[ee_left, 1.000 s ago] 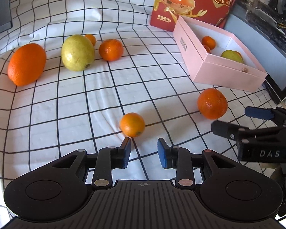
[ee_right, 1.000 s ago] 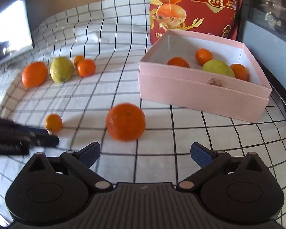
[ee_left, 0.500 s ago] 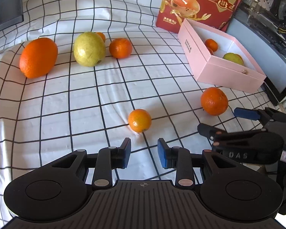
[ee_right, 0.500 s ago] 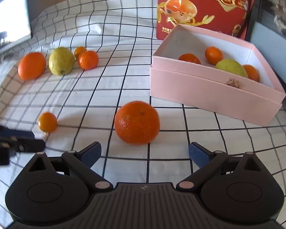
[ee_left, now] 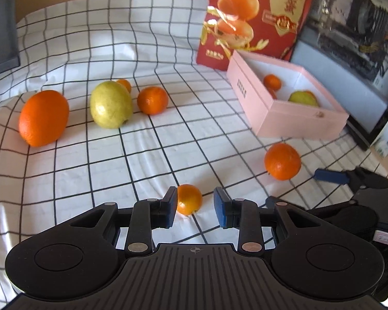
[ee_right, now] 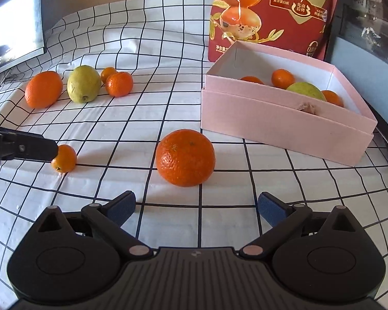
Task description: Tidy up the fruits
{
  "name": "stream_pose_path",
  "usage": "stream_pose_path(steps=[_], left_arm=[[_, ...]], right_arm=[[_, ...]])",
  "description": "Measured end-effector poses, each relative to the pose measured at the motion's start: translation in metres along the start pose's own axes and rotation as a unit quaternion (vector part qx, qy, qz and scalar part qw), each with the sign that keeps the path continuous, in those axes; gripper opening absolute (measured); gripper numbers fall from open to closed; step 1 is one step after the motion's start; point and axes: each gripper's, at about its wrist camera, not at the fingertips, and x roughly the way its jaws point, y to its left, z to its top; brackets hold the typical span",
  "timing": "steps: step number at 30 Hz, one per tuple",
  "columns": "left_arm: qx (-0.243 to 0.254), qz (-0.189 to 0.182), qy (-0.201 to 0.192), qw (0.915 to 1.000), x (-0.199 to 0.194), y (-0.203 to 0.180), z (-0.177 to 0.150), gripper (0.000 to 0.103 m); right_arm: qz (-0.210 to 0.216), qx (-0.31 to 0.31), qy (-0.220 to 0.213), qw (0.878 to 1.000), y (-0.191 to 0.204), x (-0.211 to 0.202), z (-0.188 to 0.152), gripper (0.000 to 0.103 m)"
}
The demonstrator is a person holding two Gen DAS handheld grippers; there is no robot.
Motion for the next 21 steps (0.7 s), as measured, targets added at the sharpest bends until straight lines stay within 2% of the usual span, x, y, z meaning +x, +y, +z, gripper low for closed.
stream_pose_path(steps=[6,9,13,21], left_arm=[[0.000,0.018,0.024,0.9996,0.019,0.004,0.001,0.034],[-0.003,0.014,0.033,0.9993,0.026,0.005,0.002,0.034],[-0.010,0.005,0.024,0.9996,0.030,0.006,0.003,0.035],[-0.018,-0.008,0.030,0.9993,0.019,0.009,-0.004,0.033]], right_arm=[[-0.002,0.001,-0.004,1.000,0.001,-0.001,-0.003,0.103],[-0.003,0.002,-0.007,1.000,0.001,-0.003,-0.005,0.103],[-0.006,0.006,-0.010,1.000,0.001,-0.005,-0.008,0.103],[-0.003,0.003,0.033,0.999,0.001,-0.001,0.004,0.103]])
